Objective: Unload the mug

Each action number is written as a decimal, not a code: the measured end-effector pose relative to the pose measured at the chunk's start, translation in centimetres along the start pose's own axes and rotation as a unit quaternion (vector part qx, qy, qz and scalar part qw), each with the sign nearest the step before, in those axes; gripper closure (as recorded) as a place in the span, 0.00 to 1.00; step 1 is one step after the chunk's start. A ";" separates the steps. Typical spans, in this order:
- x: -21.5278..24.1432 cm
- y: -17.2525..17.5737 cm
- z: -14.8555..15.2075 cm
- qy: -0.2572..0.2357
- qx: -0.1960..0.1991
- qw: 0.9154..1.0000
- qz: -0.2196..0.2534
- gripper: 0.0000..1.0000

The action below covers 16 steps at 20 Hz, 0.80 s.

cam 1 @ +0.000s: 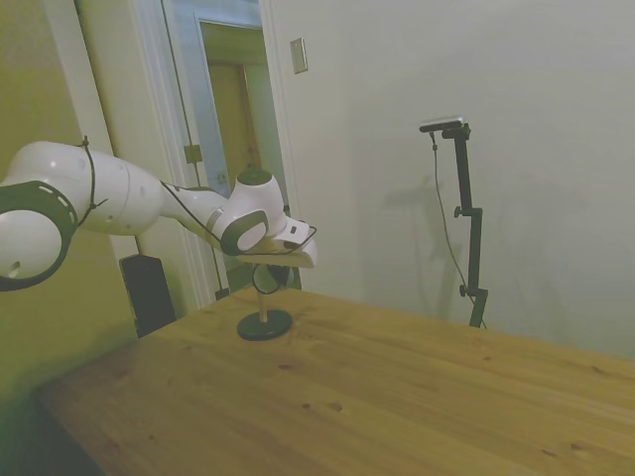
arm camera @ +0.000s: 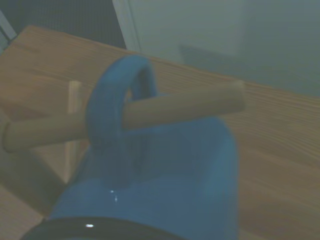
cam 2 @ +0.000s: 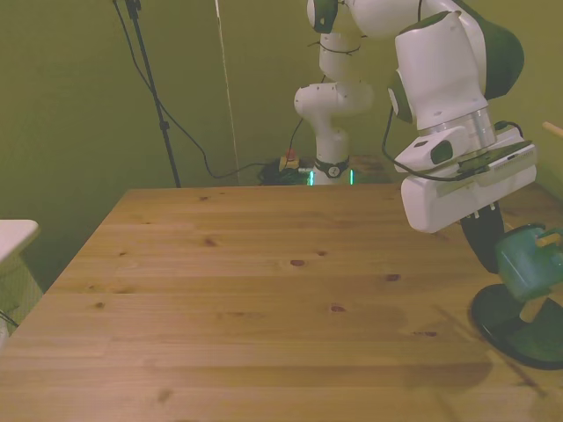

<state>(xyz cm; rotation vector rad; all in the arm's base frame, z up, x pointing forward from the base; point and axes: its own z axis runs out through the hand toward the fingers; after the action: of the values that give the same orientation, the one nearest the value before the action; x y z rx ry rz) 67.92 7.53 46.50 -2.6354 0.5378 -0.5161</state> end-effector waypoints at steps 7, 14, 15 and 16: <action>-0.9 0.3 -1.0 -0.003 0.001 1.000 -0.005 1.00; -1.1 0.3 -2.8 0.004 0.013 1.000 0.001 1.00; -1.0 0.3 -3.1 0.006 0.014 1.000 0.001 1.00; -0.9 0.3 -3.4 0.008 0.015 1.000 0.002 1.00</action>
<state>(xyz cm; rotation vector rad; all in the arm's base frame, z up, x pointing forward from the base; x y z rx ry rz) 65.60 6.65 49.01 -2.6033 0.5364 -0.5404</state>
